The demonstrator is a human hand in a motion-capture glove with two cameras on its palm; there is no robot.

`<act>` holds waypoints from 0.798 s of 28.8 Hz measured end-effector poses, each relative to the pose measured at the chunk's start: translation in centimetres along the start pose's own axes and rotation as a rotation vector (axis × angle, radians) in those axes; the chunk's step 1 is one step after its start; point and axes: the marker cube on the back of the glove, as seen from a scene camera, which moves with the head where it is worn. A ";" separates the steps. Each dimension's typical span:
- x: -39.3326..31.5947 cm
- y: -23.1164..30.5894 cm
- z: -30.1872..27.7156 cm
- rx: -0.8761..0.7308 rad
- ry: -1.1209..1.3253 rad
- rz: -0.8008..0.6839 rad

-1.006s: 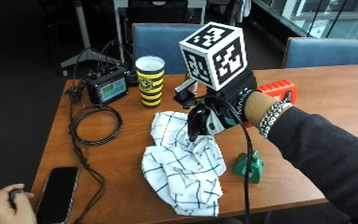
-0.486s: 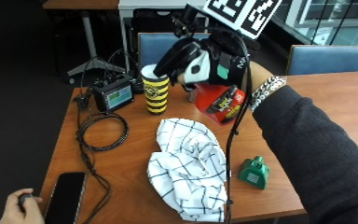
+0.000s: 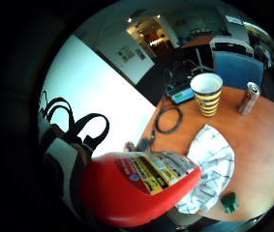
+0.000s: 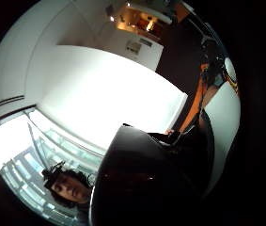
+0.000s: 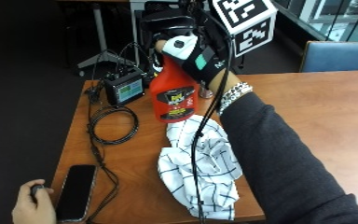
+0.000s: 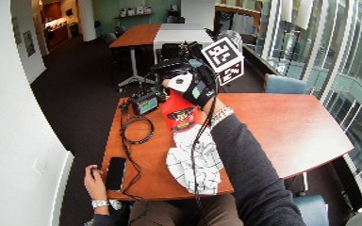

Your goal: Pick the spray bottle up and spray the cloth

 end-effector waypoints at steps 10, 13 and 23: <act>9.2 -0.7 3.8 0.364 -0.034 0.200; 11.7 -0.4 4.0 0.365 0.014 0.230; 13.1 -0.5 5.4 0.327 0.028 0.265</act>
